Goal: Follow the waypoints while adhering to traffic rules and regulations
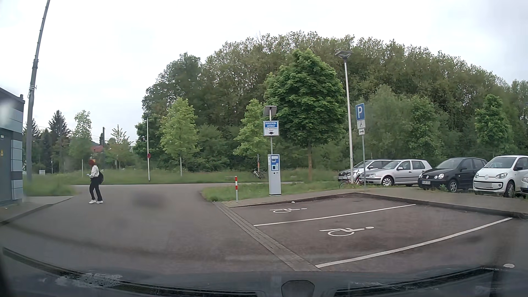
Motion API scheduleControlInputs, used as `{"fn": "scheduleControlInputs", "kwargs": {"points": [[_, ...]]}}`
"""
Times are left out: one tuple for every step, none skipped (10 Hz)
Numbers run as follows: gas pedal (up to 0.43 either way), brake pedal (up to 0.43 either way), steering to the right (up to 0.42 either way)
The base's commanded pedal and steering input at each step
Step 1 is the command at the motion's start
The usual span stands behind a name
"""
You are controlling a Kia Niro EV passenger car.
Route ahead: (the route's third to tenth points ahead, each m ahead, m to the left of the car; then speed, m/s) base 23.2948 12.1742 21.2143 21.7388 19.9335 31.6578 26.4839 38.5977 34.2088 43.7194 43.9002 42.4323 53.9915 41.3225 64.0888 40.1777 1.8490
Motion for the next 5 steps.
{"fn": "scheduleControlInputs", "kwargs": {"points": [[0.228, 0.0, -0.443], [0.228, 0.0, -0.427], [0.228, 0.0, -0.406], [0.228, 0.0, -0.381], [0.228, 0.0, -0.355]]}}
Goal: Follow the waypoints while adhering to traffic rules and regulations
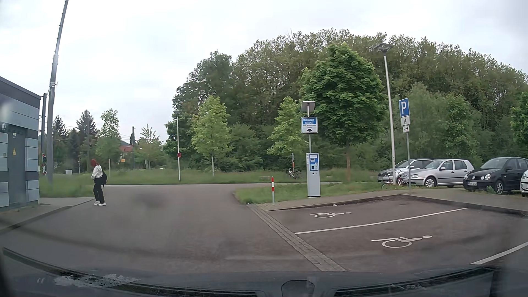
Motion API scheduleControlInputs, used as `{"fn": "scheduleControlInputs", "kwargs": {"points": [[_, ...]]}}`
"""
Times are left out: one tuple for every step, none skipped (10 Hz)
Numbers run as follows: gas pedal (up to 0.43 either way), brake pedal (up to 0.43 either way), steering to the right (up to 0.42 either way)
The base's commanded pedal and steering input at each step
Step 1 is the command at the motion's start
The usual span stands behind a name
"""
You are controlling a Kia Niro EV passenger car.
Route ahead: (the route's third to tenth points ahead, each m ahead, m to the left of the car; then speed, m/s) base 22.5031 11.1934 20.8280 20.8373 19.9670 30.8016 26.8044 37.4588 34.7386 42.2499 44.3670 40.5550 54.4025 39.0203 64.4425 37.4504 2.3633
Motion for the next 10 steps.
{"fn": "scheduleControlInputs", "kwargs": {"points": [[0.228, 0.0, -0.333], [0.228, 0.0, -0.315], [0.22, 0.0, -0.288], [0.22, 0.0, -0.263], [0.22, 0.0, -0.24], [0.22, 0.0, -0.213], [0.209, 0.0, -0.19], [0.197, 0.0, -0.166], [0.189, 0.0, -0.142], [0.189, 0.0, -0.121]]}}
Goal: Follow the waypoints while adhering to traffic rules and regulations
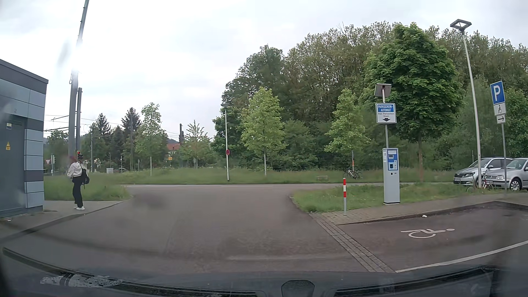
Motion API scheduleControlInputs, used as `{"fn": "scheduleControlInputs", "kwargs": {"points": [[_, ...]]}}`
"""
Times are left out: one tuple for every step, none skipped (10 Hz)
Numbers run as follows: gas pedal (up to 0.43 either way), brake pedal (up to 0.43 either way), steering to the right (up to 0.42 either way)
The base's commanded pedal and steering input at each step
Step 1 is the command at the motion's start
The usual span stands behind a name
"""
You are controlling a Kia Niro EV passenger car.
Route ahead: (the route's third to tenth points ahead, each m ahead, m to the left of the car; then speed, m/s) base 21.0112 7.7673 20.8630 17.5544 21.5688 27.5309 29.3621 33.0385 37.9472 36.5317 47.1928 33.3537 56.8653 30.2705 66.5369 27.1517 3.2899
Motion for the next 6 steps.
{"fn": "scheduleControlInputs", "kwargs": {"points": [[0.177, 0.0, -0.105], [0.169, 0.0, -0.089], [0.15, 0.0, -0.076], [0.13, 0.0, -0.068], [0.098, 0.0, -0.059], [0.087, 0.0, -0.05]]}}
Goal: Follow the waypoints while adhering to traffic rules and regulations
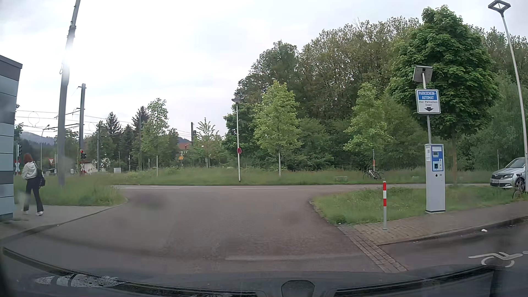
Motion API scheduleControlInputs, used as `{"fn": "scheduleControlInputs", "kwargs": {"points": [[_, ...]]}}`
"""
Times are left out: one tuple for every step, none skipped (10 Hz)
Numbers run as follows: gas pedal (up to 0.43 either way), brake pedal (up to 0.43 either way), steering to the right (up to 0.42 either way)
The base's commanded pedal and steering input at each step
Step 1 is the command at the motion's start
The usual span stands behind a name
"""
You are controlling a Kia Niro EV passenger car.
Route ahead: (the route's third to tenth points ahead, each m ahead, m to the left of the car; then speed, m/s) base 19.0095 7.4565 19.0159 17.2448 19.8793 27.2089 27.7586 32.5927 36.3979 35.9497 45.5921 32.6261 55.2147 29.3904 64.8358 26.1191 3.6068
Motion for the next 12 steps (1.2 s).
{"fn": "scheduleControlInputs", "kwargs": {"points": [[0.087, 0.0, -0.042], [0.087, 0.0, -0.038], [0.087, 0.0, -0.033], [0.079, 0.0, -0.025], [0.039, 0.0, -0.018], [0.02, 0.0, -0.01], [0.0, 0.0, -0.003], [0.0, 0.0, 0.001], [0.0, 0.0, 0.0], [0.0, 0.0, 0.0], [0.0, 0.0, -0.002], [0.0, 0.0, -0.002]]}}
